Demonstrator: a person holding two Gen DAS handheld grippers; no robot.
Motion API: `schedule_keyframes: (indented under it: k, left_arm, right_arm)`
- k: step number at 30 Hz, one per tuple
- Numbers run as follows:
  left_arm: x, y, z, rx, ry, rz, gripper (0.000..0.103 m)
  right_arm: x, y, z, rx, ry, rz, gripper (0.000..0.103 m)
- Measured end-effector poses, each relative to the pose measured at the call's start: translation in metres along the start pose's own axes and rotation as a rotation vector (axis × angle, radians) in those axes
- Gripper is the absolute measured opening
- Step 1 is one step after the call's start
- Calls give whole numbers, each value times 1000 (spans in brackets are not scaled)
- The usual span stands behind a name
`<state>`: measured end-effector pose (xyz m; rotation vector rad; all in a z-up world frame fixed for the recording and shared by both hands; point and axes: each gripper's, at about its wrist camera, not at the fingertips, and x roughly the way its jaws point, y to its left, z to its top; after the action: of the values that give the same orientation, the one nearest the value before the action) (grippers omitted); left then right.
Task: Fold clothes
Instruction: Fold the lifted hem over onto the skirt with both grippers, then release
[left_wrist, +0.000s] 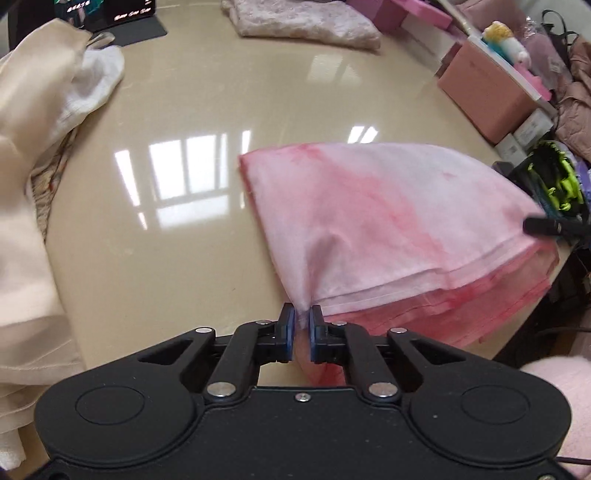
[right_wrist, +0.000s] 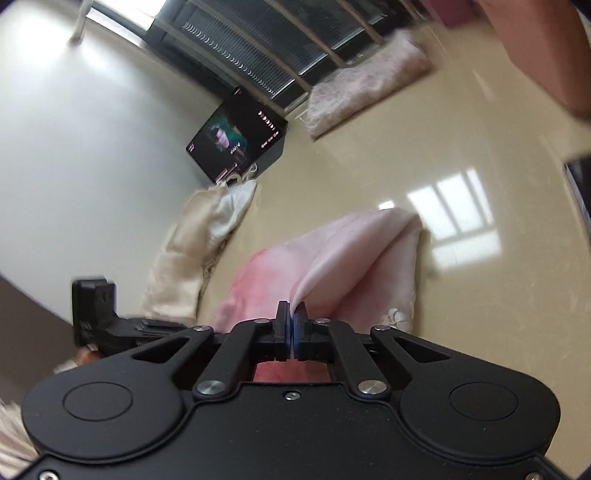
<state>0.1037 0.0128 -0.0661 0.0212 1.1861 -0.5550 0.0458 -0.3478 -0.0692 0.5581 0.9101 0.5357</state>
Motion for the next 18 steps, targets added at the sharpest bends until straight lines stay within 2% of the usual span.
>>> schedule_keyframes:
  k: [2, 3, 4, 6, 8, 10, 11, 12, 13, 15, 18]
  left_arm:
    - [-6, 5, 1, -24, -35, -30, 10]
    - [-13, 7, 3, -40, -76, -28, 19]
    - [-20, 9, 5, -55, -117, -26, 38]
    - [-35, 12, 9, -85, -199, -23, 56]
    - [-47, 5, 15, -54, -277, -47, 56]
    - [-47, -11, 21, 5, -296, -49, 51]
    - [-43, -20, 23, 46, -283, -43, 45]
    - [-36, -29, 24, 87, -261, -44, 33]
    - [-28, -37, 24, 117, -232, -55, 26]
    - [-11, -51, 22, 175, -176, -64, 22]
    - [15, -60, 15, 236, -105, -15, 21]
  right_arm:
    - [9, -4, -2, -13, 76, -33, 12]
    - [9, -7, -2, -5, 86, -37, 27]
    - [5, -11, 0, 13, 64, -30, 43]
    - [-8, -25, 7, 88, -33, -3, 55]
    - [-17, -43, 19, 180, -113, 36, 56]
    - [-12, -58, 32, 251, -133, 35, 57]
    - [-5, -64, 38, 279, -124, 32, 57]
    - [5, -69, 43, 305, -109, 29, 56]
    - [14, -75, 48, 332, -94, 25, 54]
    - [32, -85, 56, 395, -67, 23, 51]
    - [57, -98, 57, 483, -44, 28, 36]
